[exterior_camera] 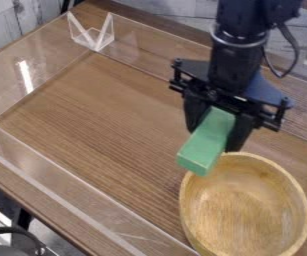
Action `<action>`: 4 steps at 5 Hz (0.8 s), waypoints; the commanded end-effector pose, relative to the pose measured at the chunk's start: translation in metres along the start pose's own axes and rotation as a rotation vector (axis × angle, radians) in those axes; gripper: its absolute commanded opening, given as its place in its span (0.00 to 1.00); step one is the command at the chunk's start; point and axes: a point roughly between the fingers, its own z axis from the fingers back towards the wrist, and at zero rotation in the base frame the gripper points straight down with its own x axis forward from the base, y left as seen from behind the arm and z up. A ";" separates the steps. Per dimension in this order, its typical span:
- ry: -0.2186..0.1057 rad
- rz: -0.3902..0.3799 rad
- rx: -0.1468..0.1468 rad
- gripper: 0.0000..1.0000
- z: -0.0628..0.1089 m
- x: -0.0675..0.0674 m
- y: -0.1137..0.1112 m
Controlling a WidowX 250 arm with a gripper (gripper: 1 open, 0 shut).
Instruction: Remove the green block from inside the brown bowl and put it on the table
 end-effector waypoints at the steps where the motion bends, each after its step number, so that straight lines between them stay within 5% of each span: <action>1: -0.052 0.009 -0.015 0.00 0.013 0.003 0.005; 4: -0.064 0.019 -0.015 0.00 0.015 0.002 0.020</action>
